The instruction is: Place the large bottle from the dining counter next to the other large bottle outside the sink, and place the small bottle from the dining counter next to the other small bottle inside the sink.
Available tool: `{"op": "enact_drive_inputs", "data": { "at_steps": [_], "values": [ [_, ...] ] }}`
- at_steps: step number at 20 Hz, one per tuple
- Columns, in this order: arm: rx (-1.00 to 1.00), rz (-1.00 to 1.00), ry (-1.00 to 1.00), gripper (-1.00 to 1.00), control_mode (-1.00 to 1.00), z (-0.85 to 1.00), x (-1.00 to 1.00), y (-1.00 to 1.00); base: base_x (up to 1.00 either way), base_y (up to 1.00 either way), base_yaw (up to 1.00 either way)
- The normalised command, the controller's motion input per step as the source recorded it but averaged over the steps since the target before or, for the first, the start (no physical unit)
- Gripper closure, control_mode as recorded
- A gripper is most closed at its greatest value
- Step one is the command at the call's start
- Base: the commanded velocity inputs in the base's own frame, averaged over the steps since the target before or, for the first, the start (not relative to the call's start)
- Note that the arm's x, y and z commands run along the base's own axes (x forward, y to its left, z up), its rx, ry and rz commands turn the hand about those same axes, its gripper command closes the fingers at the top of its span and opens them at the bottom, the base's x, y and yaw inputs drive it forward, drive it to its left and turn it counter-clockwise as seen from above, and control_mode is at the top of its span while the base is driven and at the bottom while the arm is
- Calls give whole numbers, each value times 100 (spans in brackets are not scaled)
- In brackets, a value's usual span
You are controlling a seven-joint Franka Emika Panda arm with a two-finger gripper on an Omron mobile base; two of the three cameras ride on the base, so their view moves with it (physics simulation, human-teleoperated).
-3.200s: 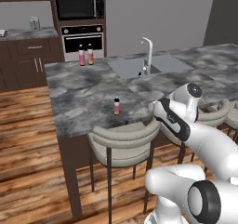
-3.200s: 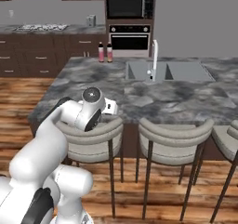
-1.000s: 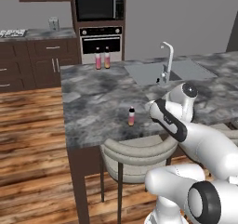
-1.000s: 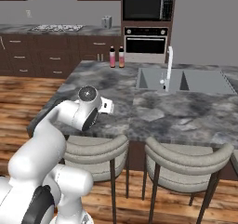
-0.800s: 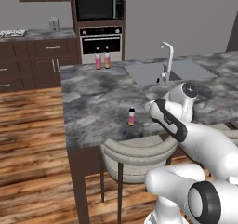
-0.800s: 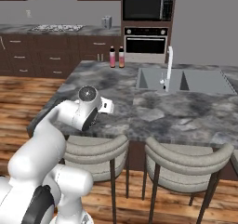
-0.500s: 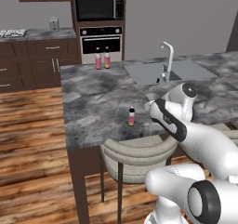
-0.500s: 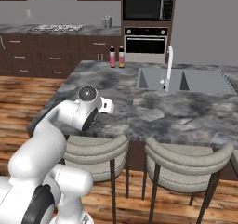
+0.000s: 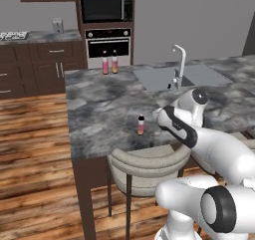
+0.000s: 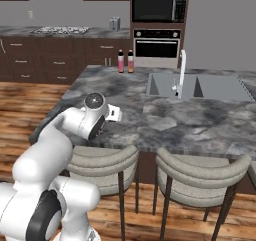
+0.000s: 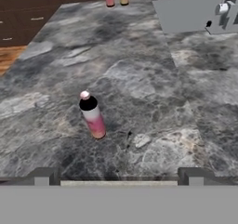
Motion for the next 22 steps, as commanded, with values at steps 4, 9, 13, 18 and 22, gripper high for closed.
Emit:
{"op": "enact_drive_inputs", "data": {
  "at_steps": [4,9,13,18,22],
  "values": [
    [-1,0,0,-100,-100,-16,0,35,0,0,0],
    [-3,0,0,-100,-100,-11,0,31,0,0,0],
    [-3,0,0,-100,-100,-13,3,12,0,0,0],
    [-6,0,0,-100,-100,-8,12,0,0,0,0],
    [-6,0,0,-100,-100,-2,15,7,0,0,0]
  ]
}}
